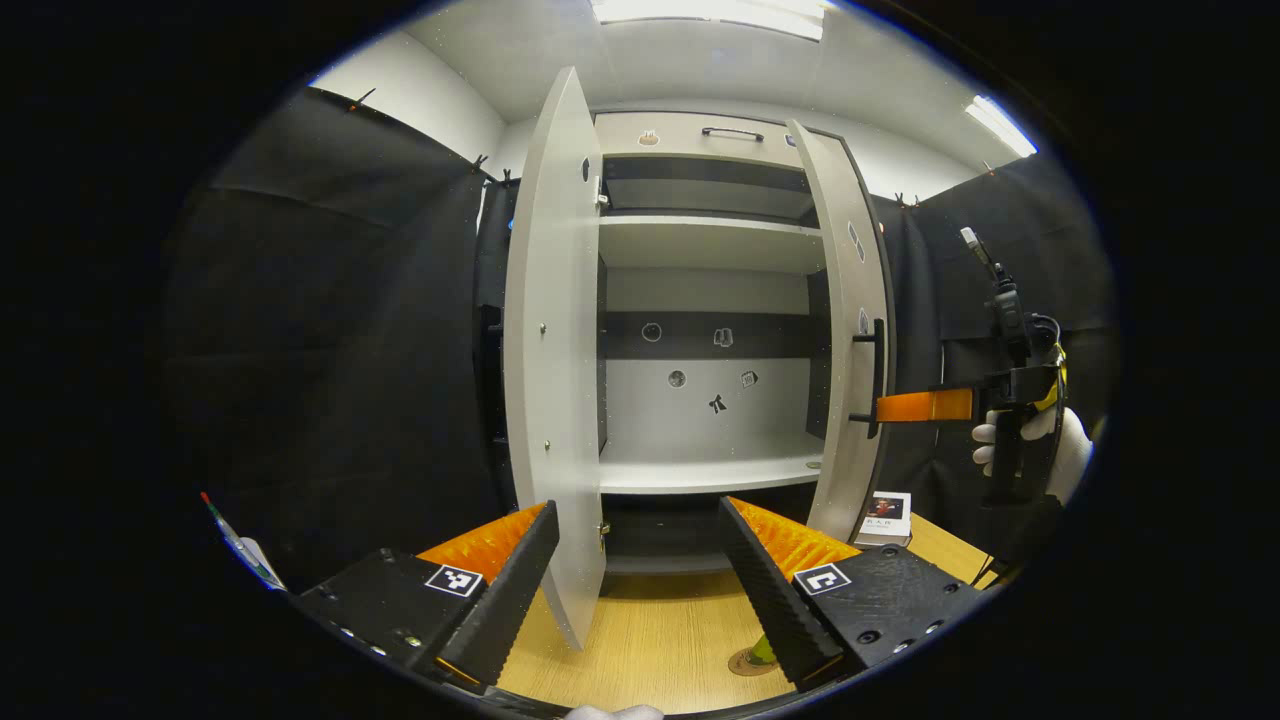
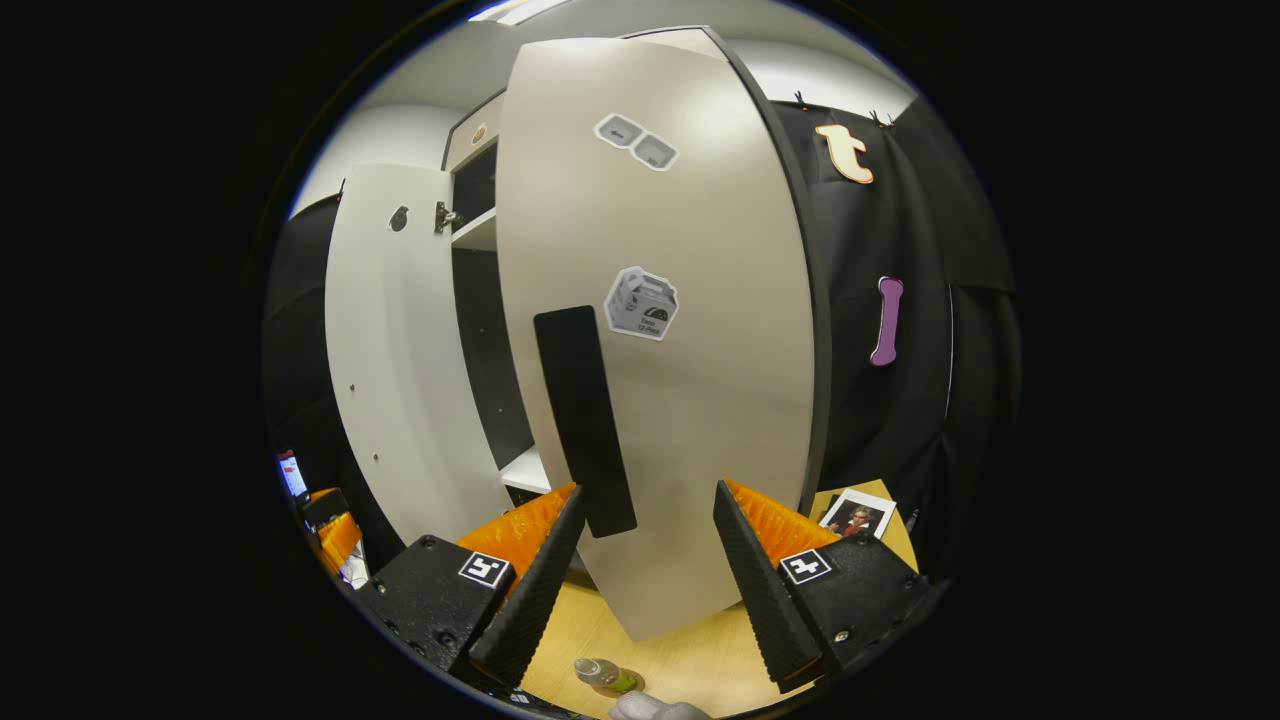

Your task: Grasp the bottle in the cabinet with the left hand and place it on the coaster, then close the right door with the right hand and the left door with the left hand.

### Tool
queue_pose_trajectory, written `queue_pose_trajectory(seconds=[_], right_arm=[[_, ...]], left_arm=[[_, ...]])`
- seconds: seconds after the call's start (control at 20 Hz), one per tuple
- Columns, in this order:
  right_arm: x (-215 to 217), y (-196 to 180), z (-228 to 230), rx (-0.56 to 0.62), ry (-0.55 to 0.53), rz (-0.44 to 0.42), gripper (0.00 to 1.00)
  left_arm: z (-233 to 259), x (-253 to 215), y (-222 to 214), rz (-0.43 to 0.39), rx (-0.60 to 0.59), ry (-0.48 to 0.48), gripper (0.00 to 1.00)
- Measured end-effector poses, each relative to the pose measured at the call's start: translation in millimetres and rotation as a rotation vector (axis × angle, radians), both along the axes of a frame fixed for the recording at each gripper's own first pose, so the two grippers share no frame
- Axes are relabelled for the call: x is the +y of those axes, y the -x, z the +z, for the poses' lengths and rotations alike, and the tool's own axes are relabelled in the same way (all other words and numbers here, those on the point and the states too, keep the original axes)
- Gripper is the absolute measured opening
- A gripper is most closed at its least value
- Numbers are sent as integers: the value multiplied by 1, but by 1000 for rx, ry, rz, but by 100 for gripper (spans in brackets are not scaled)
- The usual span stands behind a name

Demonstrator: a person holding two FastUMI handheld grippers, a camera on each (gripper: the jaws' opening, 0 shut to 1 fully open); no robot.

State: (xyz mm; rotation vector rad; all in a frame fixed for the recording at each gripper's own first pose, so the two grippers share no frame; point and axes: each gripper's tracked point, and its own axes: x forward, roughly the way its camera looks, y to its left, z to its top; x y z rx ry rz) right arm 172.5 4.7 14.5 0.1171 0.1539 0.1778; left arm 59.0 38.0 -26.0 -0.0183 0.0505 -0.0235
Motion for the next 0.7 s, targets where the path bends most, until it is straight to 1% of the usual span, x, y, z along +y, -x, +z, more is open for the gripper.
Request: queue_pose_trajectory(seconds=[0.2, 0.25, 0.3, 0.4, 0.5, 0.55, 0.7], right_arm=[[-4, 14, 10, -31, 14, -41, 81], [-4, 18, 13, -38, 22, -50, 81], [-4, 21, 15, -44, 32, -58, 81], [-7, 30, 20, -57, 59, -78, 81], [-7, 40, 27, -79, 81, -103, 81], [-6, 46, 31, -87, 88, -109, 81], [1, 66, 33, -95, 99, -113, 81]], left_arm=[[0, 6, -1, -17, 0, 3, 97], [1, 9, -1, -20, -2, 0, 99], [2, 13, -3, -22, -4, -7, 97], [5, 26, -3, -16, -10, -15, 97], [8, 48, -3, 11, -19, -17, 98], [8, 64, -4, 32, -22, -22, 96], [13, 114, -9, 102, -27, -33, 96]])
